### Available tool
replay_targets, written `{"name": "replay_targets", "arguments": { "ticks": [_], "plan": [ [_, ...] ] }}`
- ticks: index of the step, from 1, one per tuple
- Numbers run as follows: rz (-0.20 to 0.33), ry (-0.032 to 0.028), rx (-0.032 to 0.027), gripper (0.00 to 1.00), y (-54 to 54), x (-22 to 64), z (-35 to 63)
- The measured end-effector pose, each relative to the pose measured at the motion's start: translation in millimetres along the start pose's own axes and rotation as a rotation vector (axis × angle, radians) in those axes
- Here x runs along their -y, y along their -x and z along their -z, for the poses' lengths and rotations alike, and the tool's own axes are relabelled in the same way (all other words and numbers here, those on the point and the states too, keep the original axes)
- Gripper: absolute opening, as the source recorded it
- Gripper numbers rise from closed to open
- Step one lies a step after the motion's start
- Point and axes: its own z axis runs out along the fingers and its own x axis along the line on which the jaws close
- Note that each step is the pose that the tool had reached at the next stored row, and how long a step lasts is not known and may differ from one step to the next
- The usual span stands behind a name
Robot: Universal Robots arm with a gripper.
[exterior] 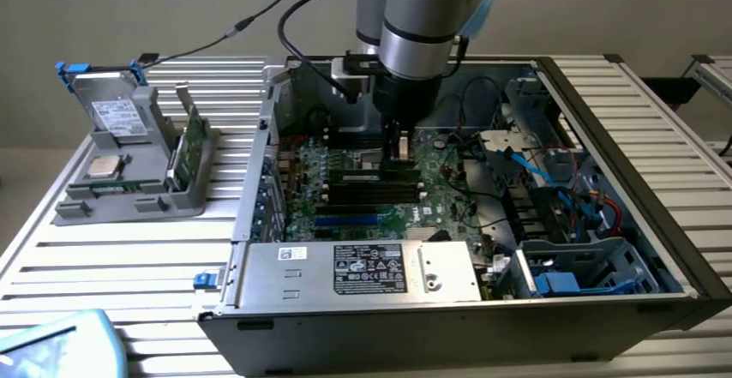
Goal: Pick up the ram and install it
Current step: 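Insert the ram into the slot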
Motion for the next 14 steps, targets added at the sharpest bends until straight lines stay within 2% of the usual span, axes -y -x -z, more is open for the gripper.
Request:
{"name": "replay_targets", "arguments": {
  "ticks": [5, 11, 14],
  "plan": [
    [0.000, -0.0003, -0.0016, 0.13, 0.0, -3.1, -9.1],
    [-0.001, -0.0004, -0.0220, 0.13, 0.2, -2.7, -12.0],
    [-0.001, -0.0004, -0.0249, 0.13, 0.2, -1.3, -11.9]
  ]
}}
